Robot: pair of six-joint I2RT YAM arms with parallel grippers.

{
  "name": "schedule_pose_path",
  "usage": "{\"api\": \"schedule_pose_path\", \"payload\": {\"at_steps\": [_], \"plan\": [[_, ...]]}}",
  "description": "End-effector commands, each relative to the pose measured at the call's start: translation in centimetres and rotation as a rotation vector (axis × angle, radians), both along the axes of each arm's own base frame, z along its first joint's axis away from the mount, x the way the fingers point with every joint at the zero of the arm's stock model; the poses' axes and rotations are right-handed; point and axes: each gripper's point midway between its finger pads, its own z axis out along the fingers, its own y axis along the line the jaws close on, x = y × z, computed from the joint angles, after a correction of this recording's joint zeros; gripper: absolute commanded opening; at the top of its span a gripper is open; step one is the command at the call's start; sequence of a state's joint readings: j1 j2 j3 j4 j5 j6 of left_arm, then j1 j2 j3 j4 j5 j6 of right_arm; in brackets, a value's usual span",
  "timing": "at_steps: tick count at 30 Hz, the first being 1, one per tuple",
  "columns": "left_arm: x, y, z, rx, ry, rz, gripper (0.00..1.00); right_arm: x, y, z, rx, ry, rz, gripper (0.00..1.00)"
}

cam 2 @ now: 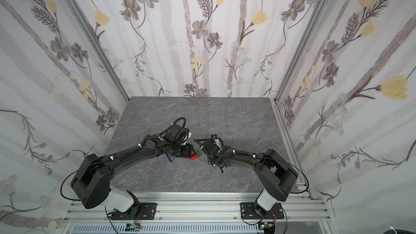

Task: Assemble the number 5 with lego
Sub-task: Assemble the lego brick with the lego brick.

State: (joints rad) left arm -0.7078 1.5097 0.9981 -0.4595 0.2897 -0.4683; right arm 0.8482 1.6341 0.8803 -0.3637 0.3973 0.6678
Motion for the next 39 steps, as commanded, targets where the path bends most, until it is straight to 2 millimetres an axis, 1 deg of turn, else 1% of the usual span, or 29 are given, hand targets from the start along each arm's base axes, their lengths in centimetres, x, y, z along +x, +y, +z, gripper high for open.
{"api": "schedule_pose_path", "payload": {"at_steps": [1,6,11,16,24,28,32,35,39], "plan": [[0.2,0.0,0.1,0.000,-0.012,0.005,0.52,-2.5,-1.4,-2.1,-0.055,0.119,-0.047,0.13],[0.2,0.2,0.2,0.003,-0.018,0.007,0.52,-3.1,-1.7,-2.4,-0.061,0.130,-0.085,0.13],[0.1,0.4,0.1,0.006,-0.020,0.010,0.52,-3.5,-1.9,-2.0,-0.037,0.130,-0.101,0.13],[0.1,0.4,0.0,0.004,-0.022,0.013,0.52,-3.7,-1.6,-2.1,-0.021,0.141,-0.103,0.13],[-0.1,0.6,-0.1,0.007,-0.022,0.016,0.52,-4.0,-1.3,-1.4,0.001,0.128,-0.095,0.12],[-0.2,0.7,-0.2,0.006,-0.022,0.021,0.52,-4.2,-1.1,-1.4,-0.002,0.129,-0.093,0.12],[-0.2,0.8,0.0,0.002,-0.027,0.023,0.52,-4.3,-1.7,-2.4,-0.052,0.131,-0.094,0.12],[-0.2,0.9,0.0,0.002,-0.027,0.025,0.52,-4.8,-1.9,-3.7,-0.080,0.166,-0.095,0.11],[-0.4,1.1,-0.3,0.008,-0.023,0.032,0.52,-5.2,-2.1,-4.4,-0.092,0.183,-0.106,0.10]]}}
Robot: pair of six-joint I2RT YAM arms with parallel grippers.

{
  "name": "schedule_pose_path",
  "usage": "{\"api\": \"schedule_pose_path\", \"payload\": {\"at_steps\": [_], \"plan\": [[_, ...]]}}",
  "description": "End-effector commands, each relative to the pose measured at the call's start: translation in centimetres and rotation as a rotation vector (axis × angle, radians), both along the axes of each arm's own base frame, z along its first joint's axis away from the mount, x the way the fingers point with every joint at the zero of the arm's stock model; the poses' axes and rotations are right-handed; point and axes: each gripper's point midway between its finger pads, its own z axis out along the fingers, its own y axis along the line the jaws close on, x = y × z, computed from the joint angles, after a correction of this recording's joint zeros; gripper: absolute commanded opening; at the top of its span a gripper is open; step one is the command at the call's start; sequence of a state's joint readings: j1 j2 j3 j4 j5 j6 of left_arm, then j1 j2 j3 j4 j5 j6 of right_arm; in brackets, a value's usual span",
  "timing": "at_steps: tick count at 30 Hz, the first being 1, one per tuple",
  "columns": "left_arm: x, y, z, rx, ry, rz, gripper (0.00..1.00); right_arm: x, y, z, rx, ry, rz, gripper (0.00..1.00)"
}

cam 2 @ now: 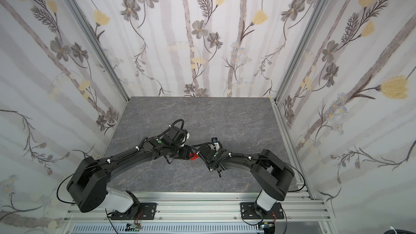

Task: Assemble the number 5 with lego
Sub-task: Assemble the lego brick with the lego brick.

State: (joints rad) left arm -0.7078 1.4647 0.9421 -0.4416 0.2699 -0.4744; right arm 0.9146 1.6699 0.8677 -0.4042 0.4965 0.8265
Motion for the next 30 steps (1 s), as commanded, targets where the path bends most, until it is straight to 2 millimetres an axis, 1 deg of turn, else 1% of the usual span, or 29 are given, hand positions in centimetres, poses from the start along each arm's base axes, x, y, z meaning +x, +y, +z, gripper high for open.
{"api": "schedule_pose_path", "payload": {"at_steps": [1,6,10,14,17,21,25,27,30], "plan": [[0.2,0.2,0.1,-0.002,-0.010,0.019,0.52,-3.8,-1.6,-3.4,-0.037,0.211,-0.013,0.10],[0.2,0.3,0.0,0.002,-0.013,0.024,0.52,-4.0,-1.3,-3.9,-0.035,0.232,-0.013,0.10],[0.3,0.5,0.0,0.005,-0.015,0.032,0.52,-3.6,-1.0,-3.4,-0.031,0.215,-0.013,0.10],[0.5,0.8,0.1,0.004,-0.017,0.044,0.52,-3.3,-0.6,-3.4,-0.031,0.221,-0.006,0.11],[0.8,0.9,0.3,0.000,-0.022,0.051,0.52,-3.2,-0.3,-3.2,-0.019,0.220,-0.004,0.14],[1.0,1.3,0.4,0.002,-0.022,0.061,0.52,-2.8,0.3,-1.9,0.003,0.201,0.013,0.19],[1.3,1.5,0.5,0.003,-0.022,0.069,0.53,-2.5,0.4,-0.6,0.007,0.179,0.025,0.26],[1.6,1.6,0.7,0.000,-0.027,0.075,0.53,-1.7,1.3,0.8,0.031,0.151,0.034,0.29],[1.8,1.8,0.8,-0.001,-0.028,0.081,0.53,-1.5,1.4,1.7,0.037,0.137,0.044,0.33]]}}
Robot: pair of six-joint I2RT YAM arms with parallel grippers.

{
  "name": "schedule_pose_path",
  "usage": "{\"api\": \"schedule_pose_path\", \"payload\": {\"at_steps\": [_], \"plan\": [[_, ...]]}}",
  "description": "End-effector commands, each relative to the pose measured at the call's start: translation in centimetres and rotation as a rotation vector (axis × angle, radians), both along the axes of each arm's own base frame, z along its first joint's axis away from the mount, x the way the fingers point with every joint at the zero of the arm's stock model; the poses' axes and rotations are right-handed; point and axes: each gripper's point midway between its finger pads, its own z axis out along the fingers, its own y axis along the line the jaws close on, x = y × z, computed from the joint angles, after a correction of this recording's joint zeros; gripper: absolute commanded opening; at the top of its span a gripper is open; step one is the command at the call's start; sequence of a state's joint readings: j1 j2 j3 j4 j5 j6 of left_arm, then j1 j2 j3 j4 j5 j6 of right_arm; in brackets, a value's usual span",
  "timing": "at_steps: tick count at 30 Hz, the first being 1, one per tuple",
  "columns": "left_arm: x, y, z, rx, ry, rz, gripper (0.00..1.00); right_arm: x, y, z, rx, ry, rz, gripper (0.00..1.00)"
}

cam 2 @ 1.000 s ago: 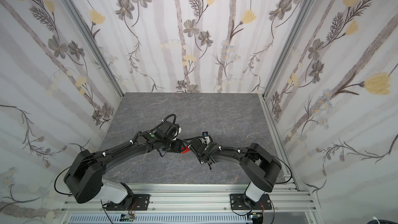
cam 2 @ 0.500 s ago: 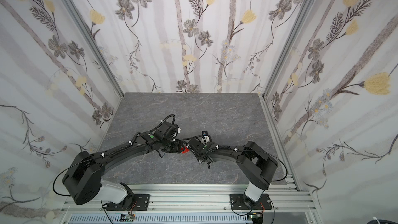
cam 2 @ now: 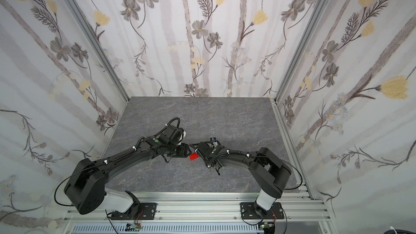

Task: Assemble the number 5 with lego
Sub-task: Assemble the lego brick with the lego brick, then pick up the lego brick from the center of the board.

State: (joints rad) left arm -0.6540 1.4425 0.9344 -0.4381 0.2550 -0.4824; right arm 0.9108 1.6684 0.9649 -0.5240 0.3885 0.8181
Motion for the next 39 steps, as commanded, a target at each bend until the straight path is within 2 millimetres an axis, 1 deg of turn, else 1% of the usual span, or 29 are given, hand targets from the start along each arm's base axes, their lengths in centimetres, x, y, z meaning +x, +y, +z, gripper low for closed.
{"api": "schedule_pose_path", "payload": {"at_steps": [1,5,6,7,12,20,24,28,31,36,38,39], "plan": [[0.4,0.3,0.5,0.002,-0.010,0.015,0.53,-0.7,-0.1,0.7,-0.002,0.036,0.017,0.34],[0.7,0.8,0.8,0.013,-0.017,0.023,0.56,-0.6,-0.2,1.9,0.007,0.019,0.029,0.36],[0.8,1.1,0.8,0.015,-0.019,0.029,0.56,-0.6,-0.2,1.9,0.007,0.023,0.035,0.37],[0.9,1.3,0.9,0.018,-0.020,0.033,0.56,-0.4,-0.1,3.1,0.036,0.003,0.042,0.38],[1.3,2.8,0.8,0.053,0.002,0.055,0.60,-0.2,0.3,4.9,0.081,-0.011,0.084,0.45],[1.8,5.5,0.0,0.157,0.081,0.059,0.68,-0.6,1.8,8.1,0.164,-0.033,0.230,0.58],[1.9,6.0,-0.7,0.212,0.126,0.028,0.75,-1.2,2.3,9.2,0.208,-0.030,0.300,0.60],[2.5,6.3,-1.3,0.277,0.147,-0.016,0.76,-1.9,2.4,9.8,0.231,-0.030,0.357,0.61],[3.0,7.0,-1.8,0.346,0.168,-0.063,0.78,-2.4,2.1,9.6,0.241,-0.018,0.384,0.61],[3.4,7.4,-3.0,0.416,0.230,-0.169,0.78,-2.7,1.1,9.2,0.242,-0.014,0.378,0.61],[3.8,7.6,-3.5,0.435,0.235,-0.192,0.78,-2.6,0.9,9.7,0.254,-0.026,0.378,0.61],[4.0,7.5,-3.6,0.432,0.230,-0.205,0.78,-3.1,0.3,8.8,0.241,-0.008,0.376,0.61]]}}
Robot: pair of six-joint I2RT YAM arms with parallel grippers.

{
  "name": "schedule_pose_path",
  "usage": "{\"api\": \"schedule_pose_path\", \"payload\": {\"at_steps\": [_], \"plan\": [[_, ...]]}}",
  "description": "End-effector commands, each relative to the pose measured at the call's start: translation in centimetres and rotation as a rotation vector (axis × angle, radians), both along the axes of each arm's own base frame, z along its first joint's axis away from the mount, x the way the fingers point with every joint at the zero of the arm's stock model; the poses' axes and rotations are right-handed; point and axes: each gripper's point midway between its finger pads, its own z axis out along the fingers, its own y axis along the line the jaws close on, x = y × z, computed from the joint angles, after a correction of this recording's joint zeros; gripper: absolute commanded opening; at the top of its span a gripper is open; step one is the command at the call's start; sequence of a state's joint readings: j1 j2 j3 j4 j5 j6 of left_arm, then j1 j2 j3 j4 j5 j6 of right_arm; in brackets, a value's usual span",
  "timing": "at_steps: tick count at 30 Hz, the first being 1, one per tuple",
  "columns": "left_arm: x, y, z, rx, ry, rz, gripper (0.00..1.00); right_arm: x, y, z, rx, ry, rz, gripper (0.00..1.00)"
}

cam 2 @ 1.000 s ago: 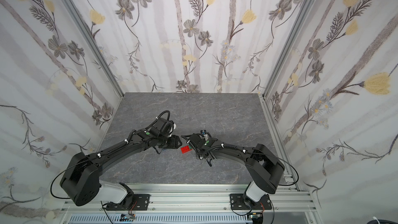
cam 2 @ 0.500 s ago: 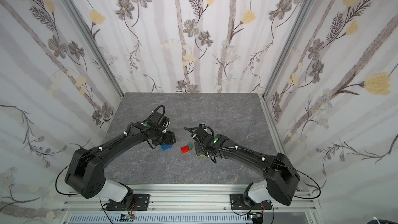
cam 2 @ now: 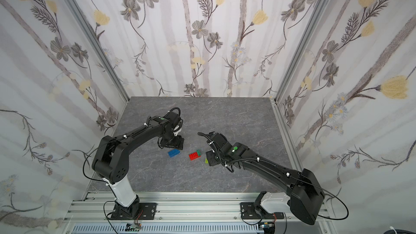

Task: Assemble the number 5 with lego
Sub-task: Pick up the lego brick from the center of the board.

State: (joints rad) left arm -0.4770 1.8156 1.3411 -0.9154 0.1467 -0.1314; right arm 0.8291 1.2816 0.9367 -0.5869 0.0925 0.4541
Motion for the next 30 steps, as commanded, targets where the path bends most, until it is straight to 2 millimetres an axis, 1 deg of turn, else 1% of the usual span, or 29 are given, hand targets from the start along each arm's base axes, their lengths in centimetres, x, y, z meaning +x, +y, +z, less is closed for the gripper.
{"api": "schedule_pose_path", "payload": {"at_steps": [1,5,10,13,16,21,24,27,30], "plan": [[-0.4,0.7,-0.3,0.036,0.031,-0.097,0.79,-0.8,-0.7,-0.6,-0.002,0.024,0.015,0.62],[-0.1,0.1,-0.9,0.020,0.038,-0.158,0.80,-1.0,-1.2,-0.7,0.004,0.026,0.010,0.62],[0.0,0.2,-2.0,0.044,0.068,-0.195,0.80,-1.2,-1.8,-0.9,0.007,0.025,-0.005,0.62],[0.2,0.0,-2.4,0.037,0.068,-0.198,0.80,-1.2,-2.1,-1.0,0.007,0.025,-0.011,0.62],[0.4,0.3,-2.9,0.063,0.069,-0.201,0.80,-1.2,-2.3,-1.2,0.005,0.028,-0.013,0.63],[0.0,1.0,-4.0,0.095,0.094,-0.192,0.74,-1.2,-2.2,-1.3,0.007,0.031,-0.014,0.63],[-0.3,1.0,-4.6,0.091,0.100,-0.184,0.72,-1.2,-2.1,-1.4,0.009,0.033,-0.013,0.63],[-0.2,0.9,-4.8,0.082,0.093,-0.170,0.70,-1.1,-2.1,-1.4,0.009,0.034,-0.014,0.62],[-0.2,0.6,-4.9,0.068,0.090,-0.165,0.64,-1.1,-2.0,-1.5,0.012,0.037,-0.015,0.62]]}}
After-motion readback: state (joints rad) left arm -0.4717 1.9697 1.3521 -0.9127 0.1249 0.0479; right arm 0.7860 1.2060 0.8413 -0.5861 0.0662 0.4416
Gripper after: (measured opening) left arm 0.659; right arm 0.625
